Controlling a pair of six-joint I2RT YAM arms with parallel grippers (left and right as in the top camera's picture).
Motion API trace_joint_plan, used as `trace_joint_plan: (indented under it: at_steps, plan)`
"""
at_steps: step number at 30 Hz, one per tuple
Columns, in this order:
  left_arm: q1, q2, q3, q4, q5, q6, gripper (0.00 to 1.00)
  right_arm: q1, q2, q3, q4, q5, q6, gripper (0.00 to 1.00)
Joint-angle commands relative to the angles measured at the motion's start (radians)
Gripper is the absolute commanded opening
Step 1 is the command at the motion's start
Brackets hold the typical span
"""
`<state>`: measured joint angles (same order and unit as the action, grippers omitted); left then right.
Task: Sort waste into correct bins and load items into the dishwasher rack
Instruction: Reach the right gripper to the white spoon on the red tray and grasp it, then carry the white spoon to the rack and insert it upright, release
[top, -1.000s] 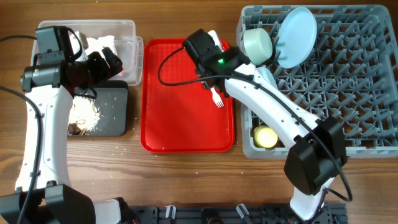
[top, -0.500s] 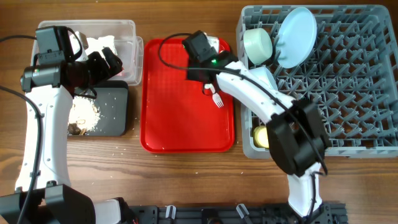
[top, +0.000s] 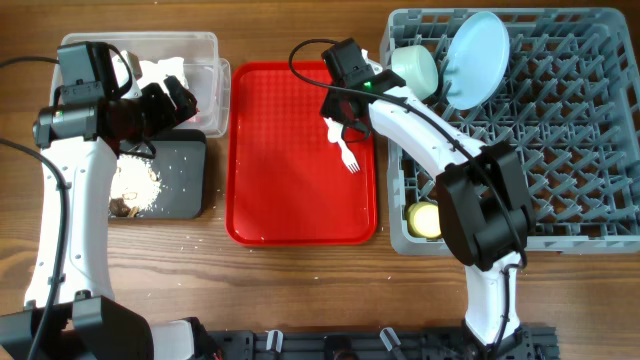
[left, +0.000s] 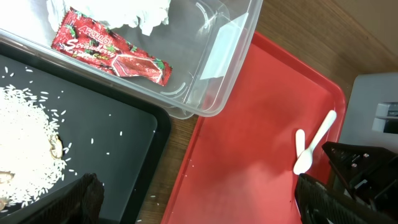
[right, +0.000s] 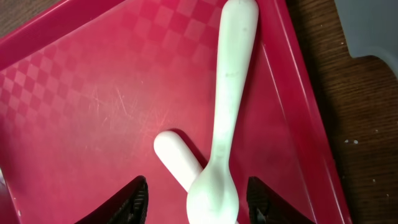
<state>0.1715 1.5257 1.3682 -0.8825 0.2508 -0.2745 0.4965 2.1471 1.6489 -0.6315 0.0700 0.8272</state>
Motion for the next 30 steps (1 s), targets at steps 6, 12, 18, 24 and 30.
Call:
trace_joint_plan:
  at_steps: [6,12,18,24,30]
  plan:
    - [0.005,-0.005,0.012,0.002,-0.010,0.010,1.00,0.004,0.089,0.000,-0.032,0.024,0.021,0.52]
    - [0.005,-0.005,0.012,0.002,-0.010,0.009,1.00,0.014,0.100,0.000,-0.040,0.011,0.021,0.40]
    - [0.005,-0.005,0.012,0.002,-0.010,0.009,1.00,0.022,0.122,-0.001,-0.043,-0.027,0.021,0.21]
    - [0.005,-0.005,0.012,0.002,-0.010,0.010,1.00,0.022,0.117,0.001,-0.042,-0.072,-0.017,0.04]
    - [0.005,-0.005,0.012,0.002,-0.010,0.010,1.00,0.022,0.038,0.042,-0.046,-0.133,-0.257,0.04]
